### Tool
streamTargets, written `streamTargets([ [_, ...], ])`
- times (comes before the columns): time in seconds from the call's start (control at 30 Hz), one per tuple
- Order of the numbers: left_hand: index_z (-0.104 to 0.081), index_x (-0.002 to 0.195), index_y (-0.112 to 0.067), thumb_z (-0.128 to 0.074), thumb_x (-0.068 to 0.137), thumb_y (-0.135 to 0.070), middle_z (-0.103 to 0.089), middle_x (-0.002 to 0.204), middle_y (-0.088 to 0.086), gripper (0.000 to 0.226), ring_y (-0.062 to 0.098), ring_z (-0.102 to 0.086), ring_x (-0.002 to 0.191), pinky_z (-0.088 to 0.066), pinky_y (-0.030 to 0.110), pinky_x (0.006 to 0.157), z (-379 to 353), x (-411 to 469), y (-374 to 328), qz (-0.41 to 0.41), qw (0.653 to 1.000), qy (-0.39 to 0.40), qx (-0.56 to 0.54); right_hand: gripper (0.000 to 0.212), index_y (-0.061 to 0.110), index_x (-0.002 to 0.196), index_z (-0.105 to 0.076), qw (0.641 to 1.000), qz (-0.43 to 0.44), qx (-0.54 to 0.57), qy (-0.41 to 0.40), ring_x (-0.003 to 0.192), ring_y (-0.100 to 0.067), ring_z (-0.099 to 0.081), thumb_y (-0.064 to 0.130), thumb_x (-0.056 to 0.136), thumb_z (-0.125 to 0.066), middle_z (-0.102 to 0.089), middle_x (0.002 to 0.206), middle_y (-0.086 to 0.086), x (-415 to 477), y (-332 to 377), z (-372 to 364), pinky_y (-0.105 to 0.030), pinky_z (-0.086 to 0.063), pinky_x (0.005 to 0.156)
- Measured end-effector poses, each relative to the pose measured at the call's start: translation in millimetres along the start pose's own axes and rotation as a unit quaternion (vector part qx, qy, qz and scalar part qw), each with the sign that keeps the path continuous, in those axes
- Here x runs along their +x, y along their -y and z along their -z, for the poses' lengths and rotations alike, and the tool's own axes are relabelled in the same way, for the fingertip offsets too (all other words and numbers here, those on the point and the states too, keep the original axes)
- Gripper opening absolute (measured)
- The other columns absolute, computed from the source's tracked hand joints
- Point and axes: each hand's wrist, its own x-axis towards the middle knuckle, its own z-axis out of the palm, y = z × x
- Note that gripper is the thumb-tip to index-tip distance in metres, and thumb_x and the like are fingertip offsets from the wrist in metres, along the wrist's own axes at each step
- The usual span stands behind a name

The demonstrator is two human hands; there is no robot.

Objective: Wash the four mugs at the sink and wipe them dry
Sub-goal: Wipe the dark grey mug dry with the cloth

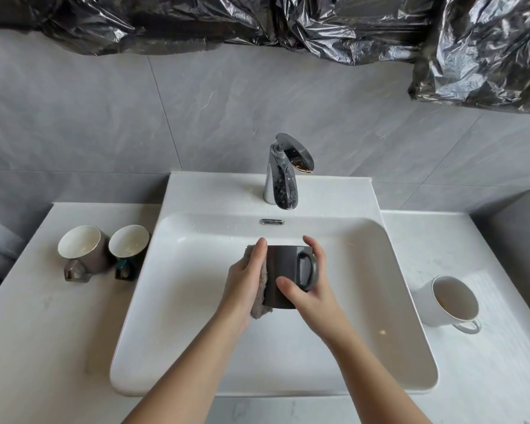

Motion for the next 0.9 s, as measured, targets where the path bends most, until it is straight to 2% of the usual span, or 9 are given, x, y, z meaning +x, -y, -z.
streamTargets([
  [0.17, -0.072, 0.087, -0.026, -0.057, 0.071, -0.071, -0.075, 0.093, 0.004, 0.050, 0.025, -0.073, 0.087, -0.057, 0.056, 0.078, -7.2, 6.2, 2.9, -0.020, 0.999, -0.024, 0.025, 0.089, 0.049, 0.145, -0.013, 0.998, 0.007, -0.059, 0.000, 0.101, -0.014, -0.067, 0.009, 0.086, -0.066, -0.061, 0.119, 0.002, -0.7, -9.8, 2.4, -0.032, -0.060, 0.080],
  [0.23, -0.071, 0.094, -0.022, -0.057, 0.080, -0.067, -0.075, 0.095, 0.006, 0.049, 0.026, -0.073, 0.085, -0.059, 0.052, 0.077, -4.7, 9.7, -2.9, -0.001, 0.999, -0.028, 0.015, 0.094, 0.046, 0.150, -0.003, 0.998, -0.007, -0.044, 0.039, 0.114, -0.005, -0.062, 0.007, 0.089, -0.063, -0.058, 0.129, 0.013, -3.1, -7.4, 7.8, -0.023, -0.054, 0.088],
  [0.33, -0.069, 0.104, -0.021, -0.051, 0.086, -0.067, -0.075, 0.096, 0.007, 0.053, 0.029, -0.073, 0.082, -0.058, 0.040, 0.062, -0.5, 13.9, -9.6, 0.045, 0.999, -0.005, 0.025, 0.097, 0.045, 0.152, 0.001, 0.998, -0.022, 0.014, 0.061, 0.127, 0.002, -0.052, 0.015, 0.085, -0.063, -0.045, 0.145, 0.019, -4.0, -5.3, 19.1, -0.015, -0.047, 0.093],
  [0.43, -0.068, 0.108, -0.018, -0.048, 0.087, -0.067, -0.075, 0.100, 0.009, 0.057, 0.030, -0.073, 0.086, -0.058, 0.041, 0.062, -2.1, 13.8, -11.9, 0.047, 0.999, 0.022, 0.015, 0.102, 0.043, 0.153, -0.002, 0.997, -0.039, 0.037, 0.059, 0.130, -0.002, -0.051, 0.027, 0.080, -0.072, -0.044, 0.150, 0.013, 0.0, -5.1, 22.8, -0.021, -0.049, 0.095],
  [0.53, -0.068, 0.103, -0.025, -0.047, 0.089, -0.065, -0.074, 0.100, 0.006, 0.047, 0.029, -0.072, 0.088, -0.057, 0.048, 0.072, -8.2, 14.7, -5.1, 0.005, 1.000, -0.003, 0.024, 0.098, 0.042, 0.152, -0.004, 0.996, -0.047, 0.023, 0.065, 0.125, -0.012, -0.058, 0.015, 0.083, -0.069, -0.054, 0.141, 0.007, 4.8, -6.5, 21.6, -0.034, -0.054, 0.093],
  [0.63, -0.065, 0.104, -0.032, -0.038, 0.088, -0.066, -0.073, 0.103, -0.002, 0.047, 0.021, -0.071, 0.092, -0.056, 0.039, 0.072, -17.0, 11.4, 2.6, -0.037, 0.998, 0.008, 0.051, 0.102, 0.045, 0.149, 0.002, 0.998, -0.040, -0.006, 0.044, 0.106, -0.009, -0.068, -0.004, 0.088, -0.063, -0.059, 0.124, 0.019, 11.1, -7.1, 19.9, -0.031, -0.058, 0.082],
  [0.7, -0.066, 0.099, -0.024, -0.032, 0.094, -0.053, -0.073, 0.096, -0.002, 0.045, 0.019, -0.068, 0.083, -0.048, 0.029, 0.063, -19.7, 9.7, -0.7, -0.023, 0.998, 0.011, 0.053, 0.104, 0.045, 0.151, 0.004, 0.998, -0.041, -0.016, 0.039, 0.102, -0.007, -0.068, -0.007, 0.089, -0.061, -0.062, 0.115, 0.027, 11.3, -9.1, 18.0, -0.031, -0.057, 0.082],
  [0.8, -0.064, 0.097, -0.019, -0.029, 0.096, -0.039, -0.069, 0.087, 0.005, 0.040, 0.024, -0.062, 0.074, -0.043, 0.028, 0.059, -15.1, 11.3, -10.8, -0.017, 0.995, 0.017, 0.093, 0.102, 0.045, 0.152, 0.005, 0.999, -0.039, -0.006, 0.035, 0.115, -0.012, -0.064, 0.007, 0.087, -0.063, -0.058, 0.129, 0.024, 7.7, -8.4, 19.8, -0.034, -0.054, 0.094],
  [0.9, -0.068, 0.106, -0.030, -0.032, 0.099, -0.049, -0.074, 0.098, 0.003, 0.041, 0.030, -0.071, 0.086, -0.053, 0.034, 0.058, -13.1, 11.6, -6.6, -0.054, 0.994, 0.042, 0.082, 0.088, 0.057, 0.148, -0.012, 0.999, -0.024, 0.024, 0.018, 0.126, -0.014, -0.057, 0.027, 0.083, -0.064, -0.049, 0.146, 0.012, 7.5, -2.8, 26.0, -0.036, -0.047, 0.107],
])
